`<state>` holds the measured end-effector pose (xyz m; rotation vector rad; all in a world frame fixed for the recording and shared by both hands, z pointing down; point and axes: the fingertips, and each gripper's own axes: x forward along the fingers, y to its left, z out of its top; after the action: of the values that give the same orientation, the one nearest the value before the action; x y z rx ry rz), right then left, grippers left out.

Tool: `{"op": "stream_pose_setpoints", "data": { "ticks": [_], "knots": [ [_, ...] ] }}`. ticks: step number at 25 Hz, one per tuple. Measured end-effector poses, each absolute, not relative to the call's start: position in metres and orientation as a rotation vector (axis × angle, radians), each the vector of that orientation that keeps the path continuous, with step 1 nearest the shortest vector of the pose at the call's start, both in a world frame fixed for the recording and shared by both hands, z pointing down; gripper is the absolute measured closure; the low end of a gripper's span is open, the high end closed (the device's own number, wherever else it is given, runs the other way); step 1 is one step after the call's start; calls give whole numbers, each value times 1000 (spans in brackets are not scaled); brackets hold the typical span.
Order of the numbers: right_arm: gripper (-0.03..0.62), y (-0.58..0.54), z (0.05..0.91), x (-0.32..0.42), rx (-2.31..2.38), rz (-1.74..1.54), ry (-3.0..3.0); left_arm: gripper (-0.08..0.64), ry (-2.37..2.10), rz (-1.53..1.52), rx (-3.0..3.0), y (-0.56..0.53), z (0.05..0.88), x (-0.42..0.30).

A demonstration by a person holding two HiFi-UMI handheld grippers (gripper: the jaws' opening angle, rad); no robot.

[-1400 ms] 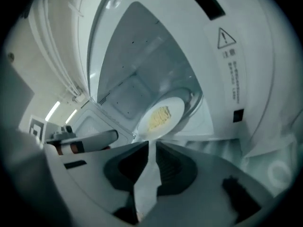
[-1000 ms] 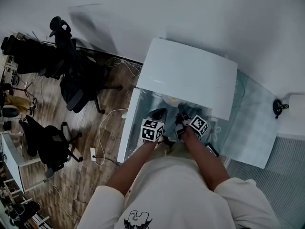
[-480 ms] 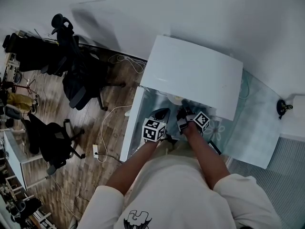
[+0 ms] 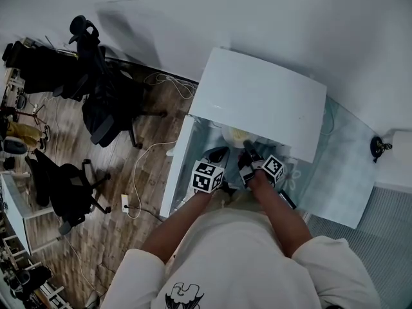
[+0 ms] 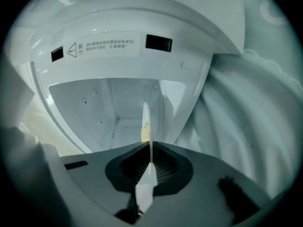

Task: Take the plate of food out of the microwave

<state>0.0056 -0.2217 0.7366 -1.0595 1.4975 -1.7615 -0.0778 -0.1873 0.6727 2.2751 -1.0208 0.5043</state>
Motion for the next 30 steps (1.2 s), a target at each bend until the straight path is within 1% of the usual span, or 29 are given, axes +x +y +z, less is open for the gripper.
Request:
{"op": "stream_pose_setpoints", "data": {
  "ticks": [8, 19, 24, 30],
  "knots": [
    [568, -188, 699, -2, -987, -1831, 1613, 557, -949, 531, 2379, -149, 653, -68],
    [568, -125, 637, 0, -920, -1910, 1725, 557, -898, 372, 2460, -100, 576, -73],
    [568, -111, 594, -6, -834, -1914, 1759, 555, -855, 356, 2511, -83, 540, -75],
    [568, -101, 559, -8, -769, -1911, 1815, 557, -826, 265, 2513, -73, 515, -67]
  ]
}}
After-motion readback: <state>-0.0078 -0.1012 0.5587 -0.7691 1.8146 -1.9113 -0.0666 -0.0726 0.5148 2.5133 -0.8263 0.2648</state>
